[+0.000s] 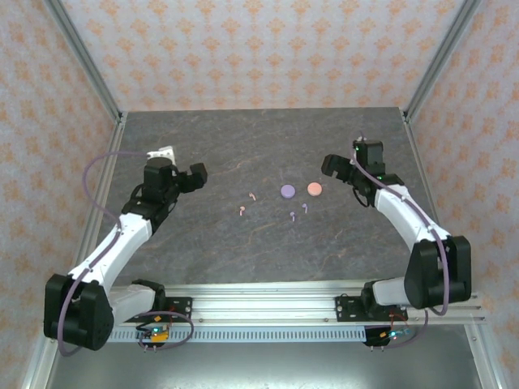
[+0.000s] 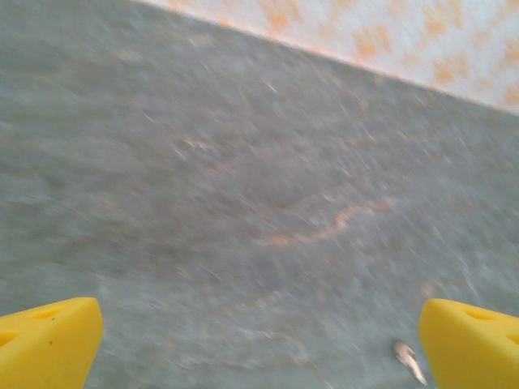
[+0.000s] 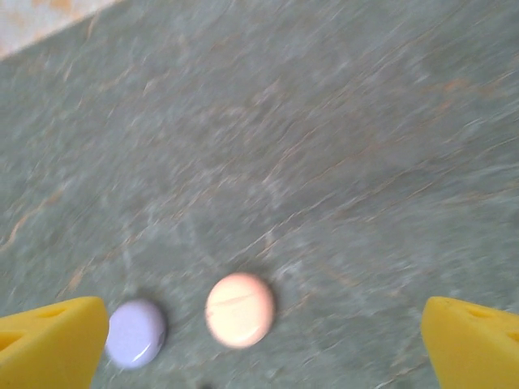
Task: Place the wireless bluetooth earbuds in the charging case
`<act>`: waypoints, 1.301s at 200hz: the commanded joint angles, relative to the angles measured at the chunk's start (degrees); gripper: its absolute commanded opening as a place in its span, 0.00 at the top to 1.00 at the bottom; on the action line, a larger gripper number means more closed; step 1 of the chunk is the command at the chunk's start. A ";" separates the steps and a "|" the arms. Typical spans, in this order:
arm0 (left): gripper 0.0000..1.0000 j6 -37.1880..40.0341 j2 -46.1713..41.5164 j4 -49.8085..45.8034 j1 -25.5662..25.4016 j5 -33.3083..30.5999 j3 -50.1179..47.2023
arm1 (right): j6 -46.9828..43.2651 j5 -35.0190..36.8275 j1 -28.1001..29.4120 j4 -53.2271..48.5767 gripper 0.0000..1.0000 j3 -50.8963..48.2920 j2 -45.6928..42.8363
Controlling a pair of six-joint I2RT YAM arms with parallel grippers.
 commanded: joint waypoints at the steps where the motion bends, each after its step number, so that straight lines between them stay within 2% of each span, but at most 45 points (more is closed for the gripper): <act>1: 0.00 -4.17 3.91 -8.54 -3.44 6.80 5.21 | -0.84 -6.23 2.45 -7.70 0.01 4.69 4.15; 24: 0.03 -4.56 8.56 -10.73 -6.96 11.15 9.77 | -2.14 -7.56 5.74 -10.61 0.00 9.81 9.62; 67: 0.15 -5.51 16.47 -10.12 -13.53 15.03 14.30 | -2.39 -9.68 8.96 -14.03 0.12 17.49 18.37; 91: 0.22 -6.66 20.39 -8.38 -15.77 16.73 15.50 | -2.58 -11.23 9.60 -15.88 0.19 20.49 22.10; 117: 0.29 -8.03 24.03 -5.98 -17.73 18.23 15.97 | -3.78 -14.30 10.01 -17.07 0.21 21.90 24.89; 145: 0.35 -9.41 26.97 -4.57 -19.35 19.33 16.68 | -4.50 -14.21 10.67 -18.37 0.25 23.27 27.35; 164: 0.43 -10.08 28.96 -2.32 -20.37 21.04 16.87 | -3.91 -13.93 10.73 -18.37 0.36 24.02 28.58; 186: 0.58 -13.64 31.85 0.89 -21.38 22.43 17.32 | -2.52 -12.10 10.71 -18.82 0.49 25.69 30.26; 232: 0.65 -17.24 38.71 3.07 -24.14 22.79 21.94 | -0.15 -9.46 10.74 -20.59 0.72 28.87 33.56; 260: 0.69 -19.48 42.82 5.21 -25.26 23.36 24.66 | 0.63 -8.87 10.70 -22.10 0.79 30.44 35.59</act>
